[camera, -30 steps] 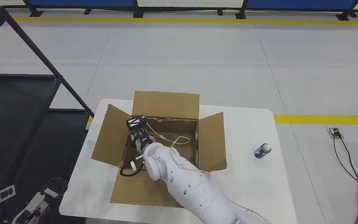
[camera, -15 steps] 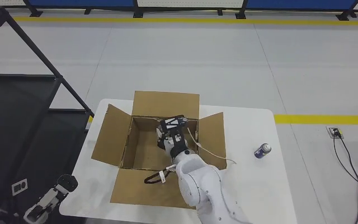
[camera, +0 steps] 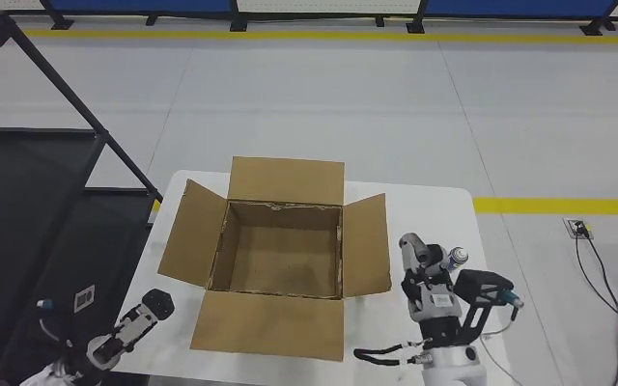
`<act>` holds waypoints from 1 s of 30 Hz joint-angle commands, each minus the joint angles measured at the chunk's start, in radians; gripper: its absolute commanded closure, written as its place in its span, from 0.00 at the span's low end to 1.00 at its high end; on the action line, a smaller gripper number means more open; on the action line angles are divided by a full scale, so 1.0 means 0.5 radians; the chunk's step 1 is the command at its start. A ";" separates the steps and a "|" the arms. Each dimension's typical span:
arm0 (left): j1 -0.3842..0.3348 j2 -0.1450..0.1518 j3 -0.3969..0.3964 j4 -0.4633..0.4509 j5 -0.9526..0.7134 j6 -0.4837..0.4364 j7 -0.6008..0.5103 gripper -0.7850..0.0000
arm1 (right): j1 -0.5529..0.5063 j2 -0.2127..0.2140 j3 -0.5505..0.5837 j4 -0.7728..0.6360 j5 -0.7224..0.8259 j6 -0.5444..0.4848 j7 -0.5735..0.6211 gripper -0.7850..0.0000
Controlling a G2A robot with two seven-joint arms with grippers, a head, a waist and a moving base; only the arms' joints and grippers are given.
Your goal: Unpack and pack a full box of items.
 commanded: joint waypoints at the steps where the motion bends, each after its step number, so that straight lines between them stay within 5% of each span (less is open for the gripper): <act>1: -0.010 -0.001 0.025 -0.048 0.048 0.029 0.033 0.00 | -0.065 0.009 0.121 0.019 0.085 -0.009 0.079 1.00; 7: 0.001 -0.003 0.038 -0.146 0.139 0.065 0.144 0.00 | 0.128 0.044 0.457 0.246 0.275 -0.007 0.667 1.00; 14: 0.081 -0.009 -0.013 -0.162 0.124 0.041 0.268 0.00 | 0.644 0.096 0.597 0.766 0.075 0.072 1.398 1.00; 29: 0.187 -0.015 -0.027 -0.217 0.172 0.000 0.351 0.00 | 1.031 0.154 0.523 1.325 -0.239 0.048 1.901 1.00; 30: 0.191 -0.015 -0.024 -0.218 0.174 -0.004 0.351 0.00 | 1.046 0.156 0.519 1.351 -0.248 0.056 1.914 0.89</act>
